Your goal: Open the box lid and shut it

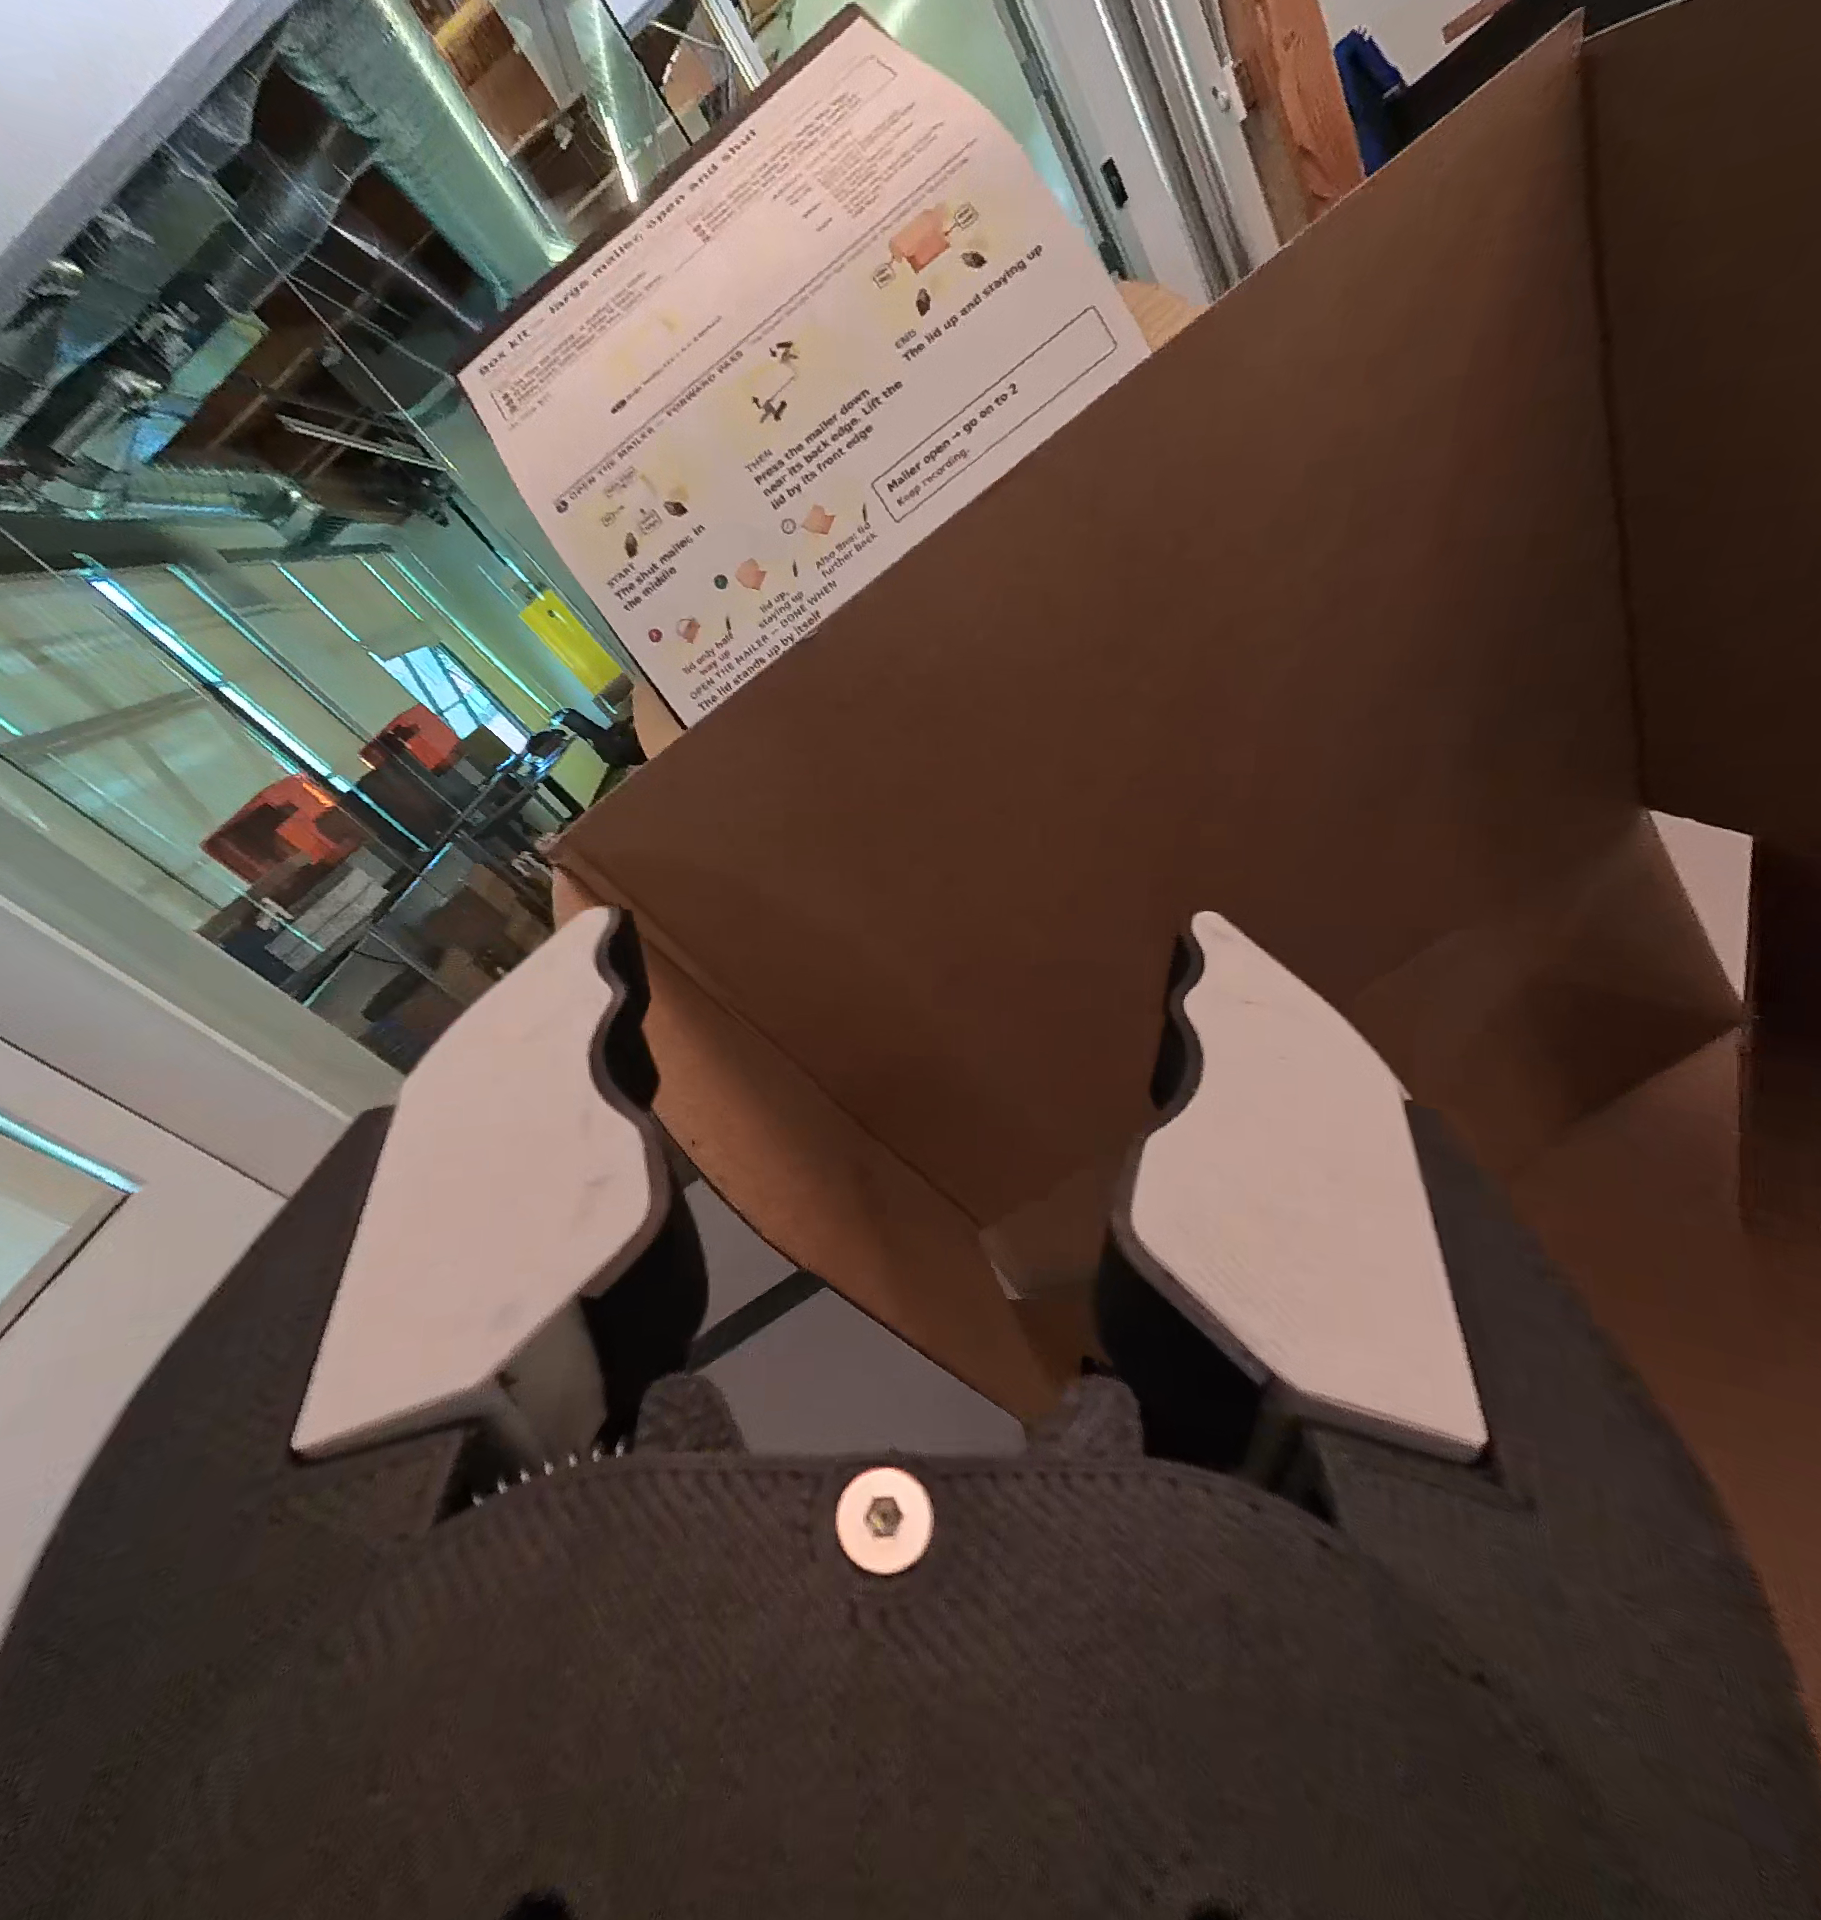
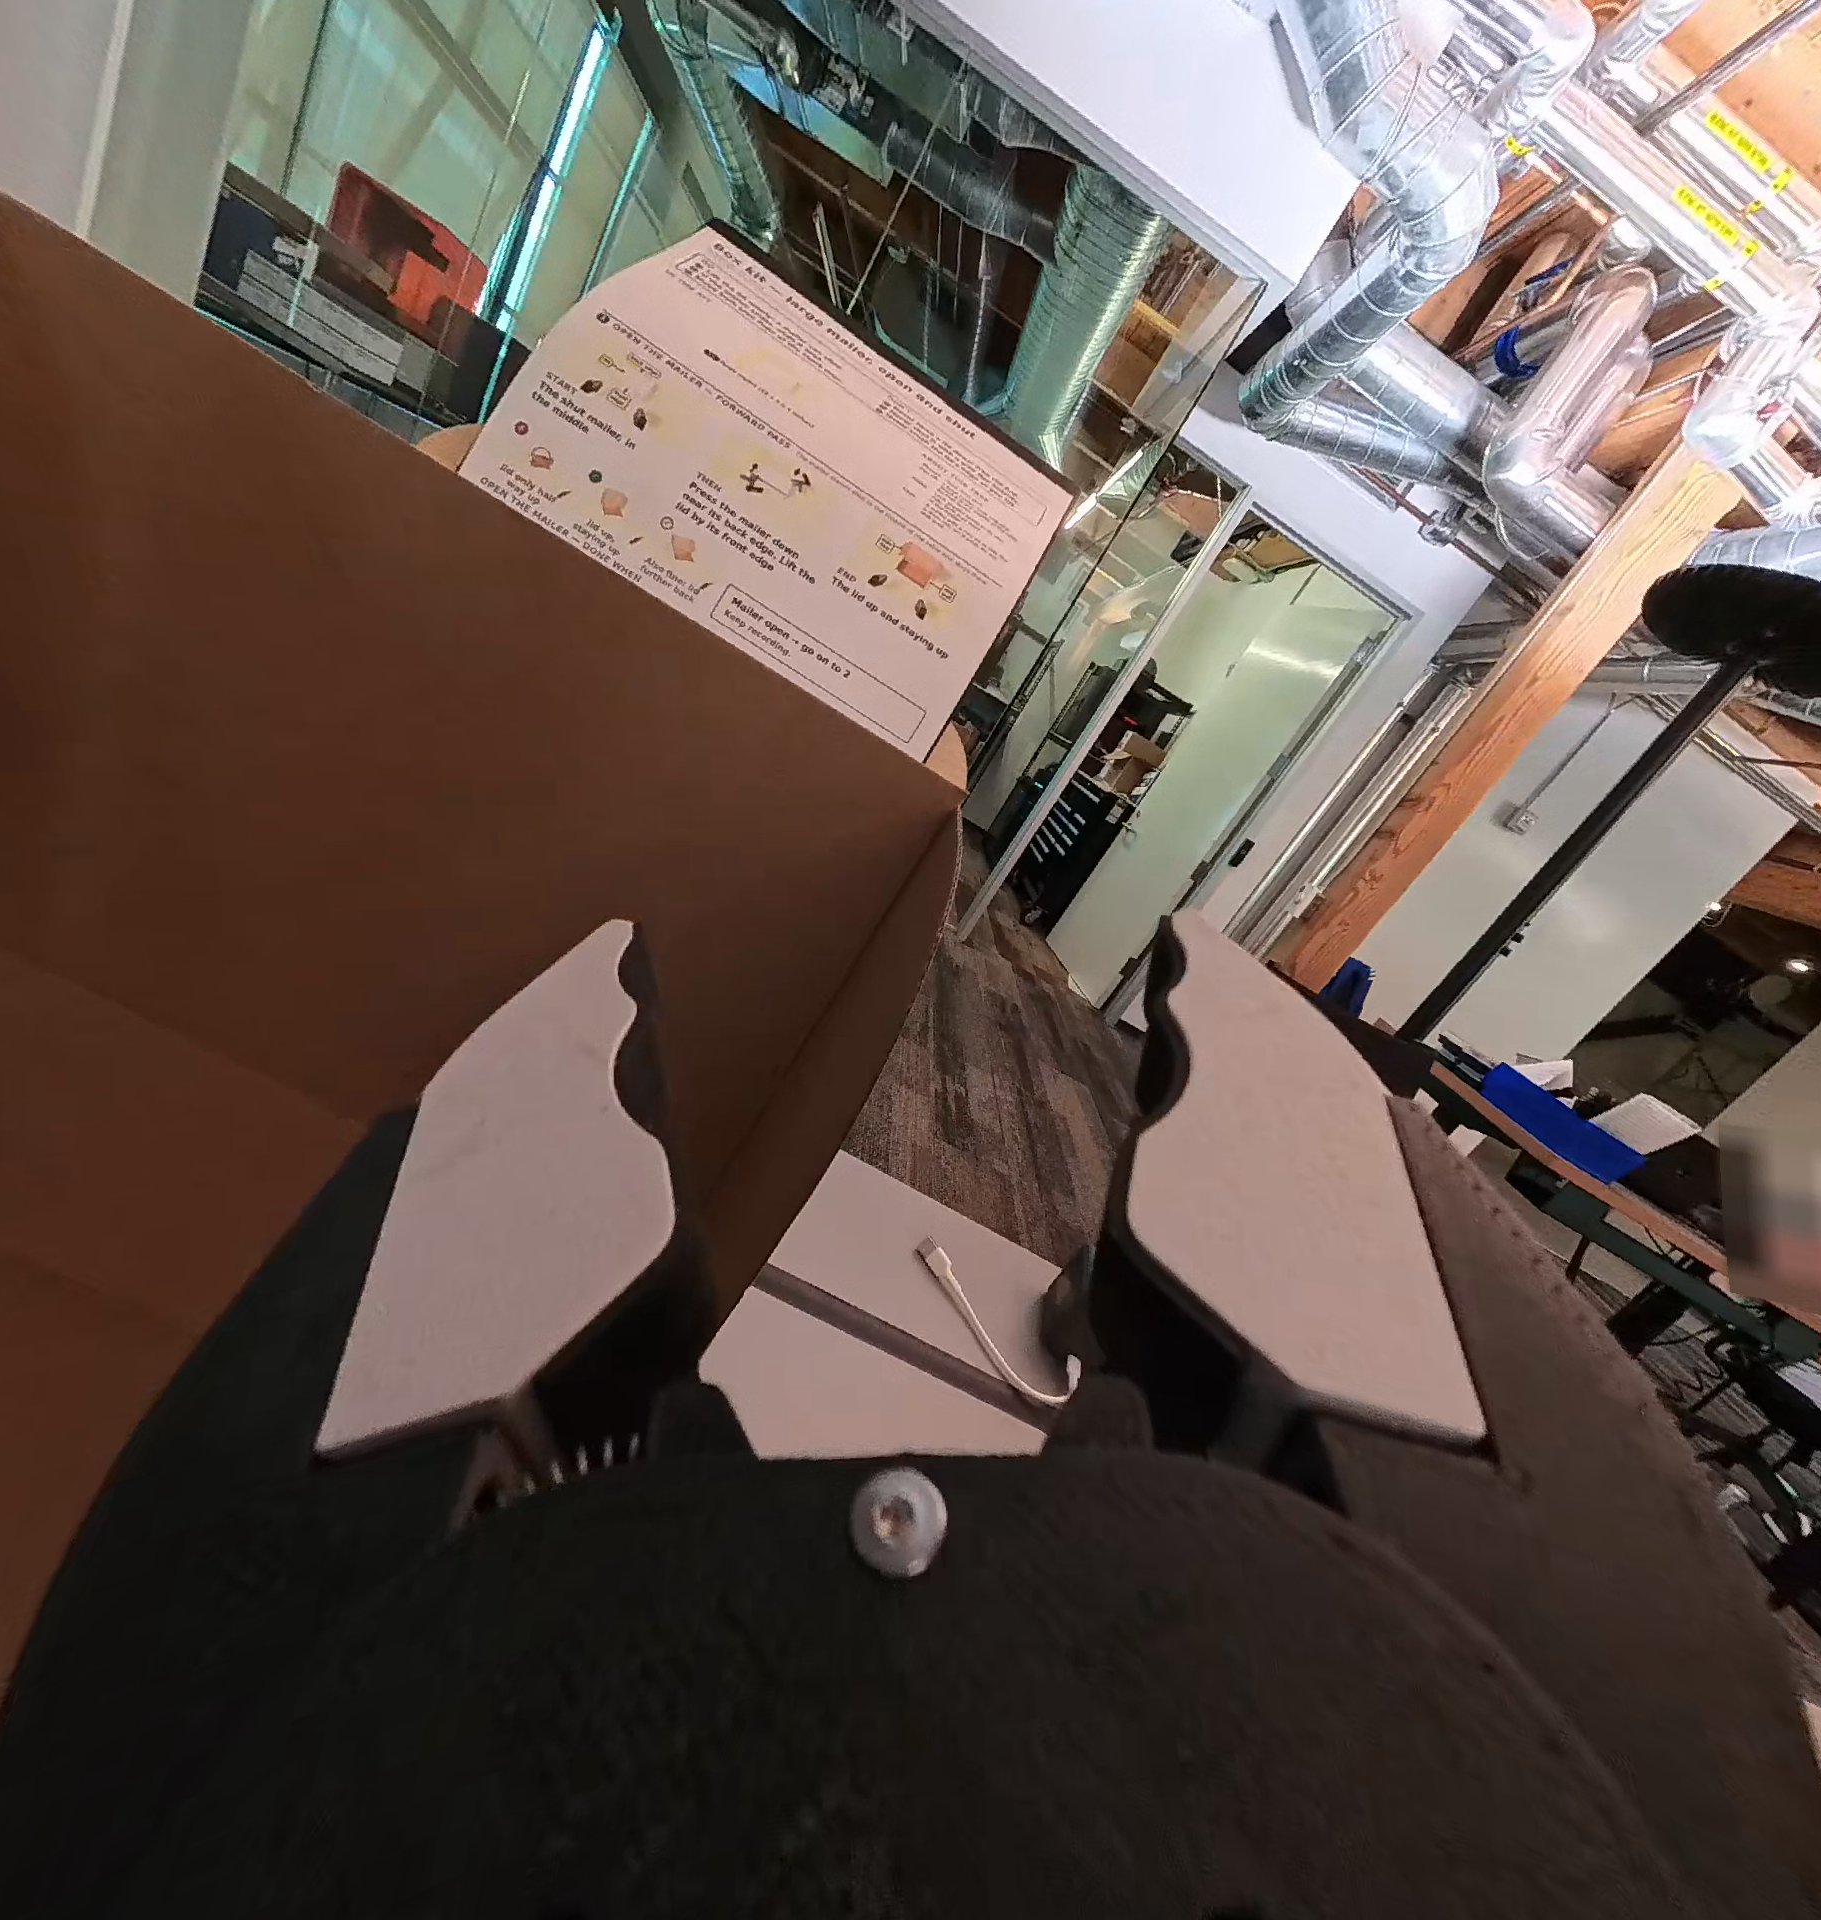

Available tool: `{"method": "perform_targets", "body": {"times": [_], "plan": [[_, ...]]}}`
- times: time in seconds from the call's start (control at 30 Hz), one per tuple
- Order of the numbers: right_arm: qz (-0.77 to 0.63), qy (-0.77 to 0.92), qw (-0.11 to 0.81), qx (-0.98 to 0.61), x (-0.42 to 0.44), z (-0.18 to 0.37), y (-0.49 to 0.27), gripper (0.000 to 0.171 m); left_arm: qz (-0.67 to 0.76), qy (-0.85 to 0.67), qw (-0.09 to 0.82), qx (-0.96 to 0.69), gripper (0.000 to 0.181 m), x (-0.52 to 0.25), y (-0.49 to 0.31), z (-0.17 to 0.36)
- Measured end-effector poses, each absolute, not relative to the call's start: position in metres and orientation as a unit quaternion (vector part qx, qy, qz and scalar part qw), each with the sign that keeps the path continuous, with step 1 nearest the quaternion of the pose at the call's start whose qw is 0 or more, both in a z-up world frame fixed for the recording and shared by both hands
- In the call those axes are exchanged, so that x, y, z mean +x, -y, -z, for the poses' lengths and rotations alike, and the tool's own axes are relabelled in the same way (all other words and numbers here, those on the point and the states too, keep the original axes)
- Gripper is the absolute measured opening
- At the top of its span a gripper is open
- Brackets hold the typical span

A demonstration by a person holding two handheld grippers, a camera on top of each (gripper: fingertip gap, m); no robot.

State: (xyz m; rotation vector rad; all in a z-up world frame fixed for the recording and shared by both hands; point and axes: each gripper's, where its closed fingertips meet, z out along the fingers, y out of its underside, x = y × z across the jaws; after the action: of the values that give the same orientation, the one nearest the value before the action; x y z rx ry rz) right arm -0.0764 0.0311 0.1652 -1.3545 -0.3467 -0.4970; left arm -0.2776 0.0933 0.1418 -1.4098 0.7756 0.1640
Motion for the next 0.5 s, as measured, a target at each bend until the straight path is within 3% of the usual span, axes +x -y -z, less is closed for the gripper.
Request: {"method": "perform_targets", "body": {"times": [0.5], "plan": [[0.196,0.141,0.731,-0.638,-0.061,-0.161,-0.033,0.089,-0.051,-0.33,0.687,-0.646,0.093,-0.3,-0.094,-0.151]]}}
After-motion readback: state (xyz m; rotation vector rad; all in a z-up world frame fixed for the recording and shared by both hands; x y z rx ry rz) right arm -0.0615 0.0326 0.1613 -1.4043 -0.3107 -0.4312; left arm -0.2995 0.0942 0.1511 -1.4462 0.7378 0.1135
